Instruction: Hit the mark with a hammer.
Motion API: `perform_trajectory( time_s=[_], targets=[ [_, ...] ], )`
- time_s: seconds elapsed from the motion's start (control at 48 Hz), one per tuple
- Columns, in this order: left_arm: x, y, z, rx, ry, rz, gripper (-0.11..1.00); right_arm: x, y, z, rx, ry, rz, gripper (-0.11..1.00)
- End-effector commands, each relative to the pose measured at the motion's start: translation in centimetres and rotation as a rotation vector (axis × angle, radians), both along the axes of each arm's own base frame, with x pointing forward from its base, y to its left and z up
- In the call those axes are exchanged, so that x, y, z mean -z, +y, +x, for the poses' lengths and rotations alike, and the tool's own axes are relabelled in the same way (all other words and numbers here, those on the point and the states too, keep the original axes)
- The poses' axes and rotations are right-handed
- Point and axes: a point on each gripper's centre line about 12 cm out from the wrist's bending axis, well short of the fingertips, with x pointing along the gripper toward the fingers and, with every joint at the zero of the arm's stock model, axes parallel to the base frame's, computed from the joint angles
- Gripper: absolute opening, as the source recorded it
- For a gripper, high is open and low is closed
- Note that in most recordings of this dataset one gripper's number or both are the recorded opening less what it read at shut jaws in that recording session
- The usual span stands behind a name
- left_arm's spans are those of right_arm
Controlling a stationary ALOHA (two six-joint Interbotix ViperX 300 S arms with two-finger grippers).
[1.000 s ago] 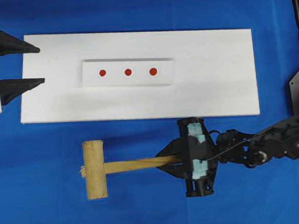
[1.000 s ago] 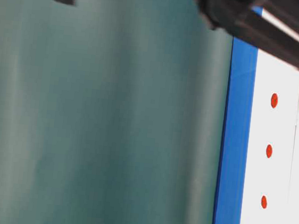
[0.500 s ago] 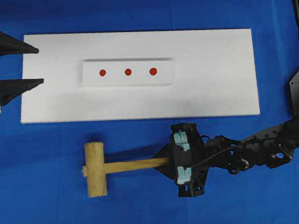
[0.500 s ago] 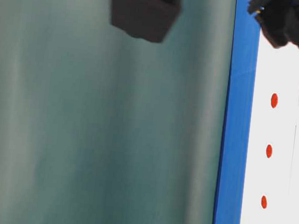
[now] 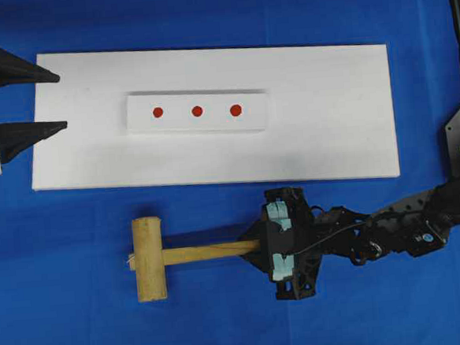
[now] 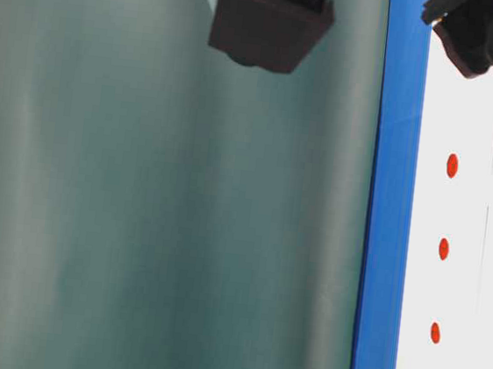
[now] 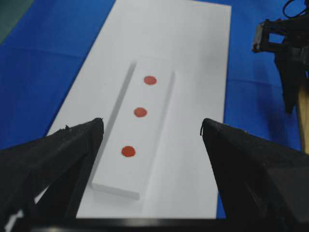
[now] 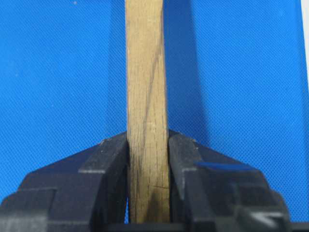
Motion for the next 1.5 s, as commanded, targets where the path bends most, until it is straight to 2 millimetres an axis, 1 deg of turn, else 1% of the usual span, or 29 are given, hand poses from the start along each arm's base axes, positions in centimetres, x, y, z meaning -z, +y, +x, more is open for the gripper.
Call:
perform_trajectory(
  time_s=[0.0,0.146,0.188,0.25,0.417,0.459,0.479,0.521,0.563,0.604,0.729,0.792,0.98,1.042,1.125,1.209,1.271,1.355,1.48],
  targets=[
    [-0.3,0.1,0.2,-0.005,-0.010,-0.001,0.80,-0.5,-0.1,0.3,0.004,-0.012,0.010,0.09],
    [-0.4,0.1,0.2,-0.005,-0.011,-0.001,0.80,-0.2,0.1,0.3,-0.004,0.003,0.017,0.09],
    [-0.4,0.1,0.2,-0.005,-0.013,-0.001,0.80,-0.1,0.1,0.4,-0.004,0.003,0.017,0.14],
    [-0.3,0.1,0.2,-0.005,-0.010,-0.001,0.80,-0.1,0.1,0.4,-0.004,0.003,0.017,0.28],
    [-0.3,0.1,0.2,-0.006,-0.010,-0.003,0.80,-0.2,0.1,0.4,-0.002,-0.001,0.015,0.78],
    [-0.3,0.1,0.2,-0.006,-0.010,-0.003,0.80,-0.3,0.1,0.5,0.000,-0.004,0.017,0.88],
    [-0.3,0.1,0.2,-0.006,-0.010,-0.003,0.80,-0.3,0.1,0.5,-0.001,-0.005,0.017,0.90],
    [-0.3,0.1,0.2,-0.006,-0.010,-0.003,0.80,-0.5,0.1,0.5,-0.004,-0.010,0.016,0.88],
    [-0.4,0.1,0.2,-0.006,-0.011,-0.003,0.80,-0.9,0.1,0.6,-0.006,-0.017,0.019,0.84],
    [-0.3,0.1,0.2,-0.006,-0.010,-0.003,0.80,-1.5,0.2,0.7,-0.010,-0.030,0.022,0.82],
    [-0.4,0.1,0.2,-0.005,-0.012,-0.004,0.80,-3.6,0.1,0.5,-0.019,-0.076,0.033,0.83],
    [-0.3,0.0,0.2,-0.002,-0.010,-0.006,0.80,-5.0,0.1,0.3,-0.029,-0.107,0.034,0.83],
    [-0.3,-0.1,0.2,0.004,-0.010,-0.004,0.80,-8.5,-0.4,-0.5,-0.054,-0.182,0.037,0.83],
    [-0.4,-0.2,0.2,0.008,-0.012,-0.004,0.80,-9.4,-0.5,-0.8,-0.062,-0.200,0.039,0.83],
    [-0.4,-0.2,0.2,0.009,-0.010,-0.004,0.80,-10.1,-1.1,-1.2,-0.058,-0.215,0.039,0.83],
    [-0.4,-0.2,0.2,0.011,-0.011,-0.003,0.80,-10.2,-1.8,-1.3,-0.041,-0.218,0.035,0.83],
    [-0.4,-0.2,0.2,0.013,-0.011,-0.003,0.80,-10.2,-2.8,-1.2,-0.020,-0.217,0.027,0.83],
    [-0.4,-0.2,0.2,0.013,-0.009,0.004,0.80,-10.3,-4.7,-1.3,0.015,-0.217,0.007,0.83],
    [-0.3,-0.2,0.2,0.017,-0.004,0.016,0.79,-11.0,-7.6,-1.5,0.054,-0.224,-0.029,0.83]
  ],
)
